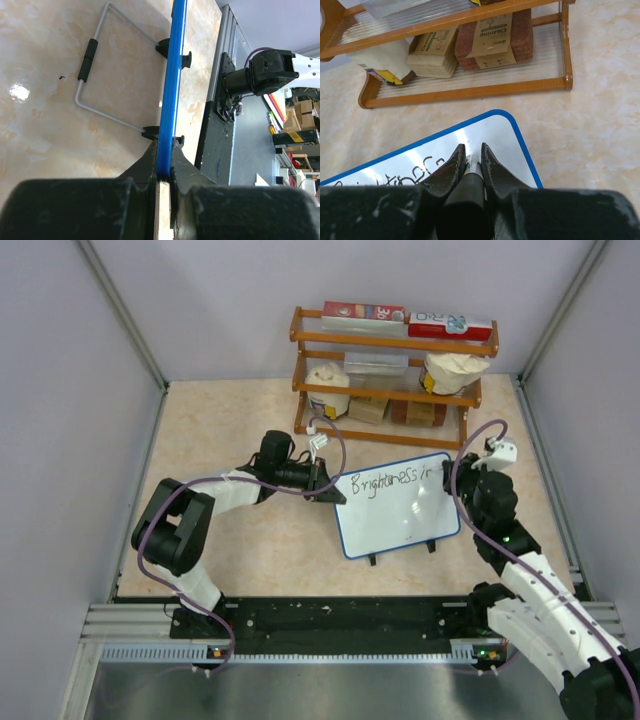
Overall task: Write a sentence on the whiteboard
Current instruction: Write with the whiteboard marker on the whiteboard.
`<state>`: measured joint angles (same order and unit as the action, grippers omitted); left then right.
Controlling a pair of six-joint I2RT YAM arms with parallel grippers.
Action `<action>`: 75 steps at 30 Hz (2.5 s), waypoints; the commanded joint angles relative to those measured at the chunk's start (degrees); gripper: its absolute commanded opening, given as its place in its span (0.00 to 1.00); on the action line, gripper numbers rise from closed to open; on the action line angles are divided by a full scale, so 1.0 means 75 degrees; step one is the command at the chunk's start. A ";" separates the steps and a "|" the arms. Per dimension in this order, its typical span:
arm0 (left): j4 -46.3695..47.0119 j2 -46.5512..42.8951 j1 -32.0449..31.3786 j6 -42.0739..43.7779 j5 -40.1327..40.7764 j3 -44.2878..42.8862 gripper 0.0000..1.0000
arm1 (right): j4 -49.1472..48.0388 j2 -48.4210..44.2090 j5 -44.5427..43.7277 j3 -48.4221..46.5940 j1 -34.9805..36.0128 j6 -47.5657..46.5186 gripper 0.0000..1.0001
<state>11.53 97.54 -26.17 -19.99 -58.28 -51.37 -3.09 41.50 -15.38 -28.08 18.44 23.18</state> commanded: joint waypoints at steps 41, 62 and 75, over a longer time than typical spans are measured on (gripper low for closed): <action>-0.0518 0.0120 -0.0096 0.1153 0.1290 0.0170 0.00 | 0.0764 -0.1197 0.0890 -0.0464 -0.0103 -0.0008 0.00; -0.0459 0.0132 -0.0108 0.1106 0.1279 0.0182 0.00 | 0.0120 -0.0554 0.1431 -0.0440 0.1232 -0.0254 0.00; -0.0447 0.0155 -0.0120 0.1095 0.1267 0.0158 0.00 | -0.1193 -0.0049 0.1687 -0.0265 0.2850 -0.0806 0.00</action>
<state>11.53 97.36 -26.28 -19.75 -58.26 -51.37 -5.39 40.82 -4.12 -28.95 38.13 18.85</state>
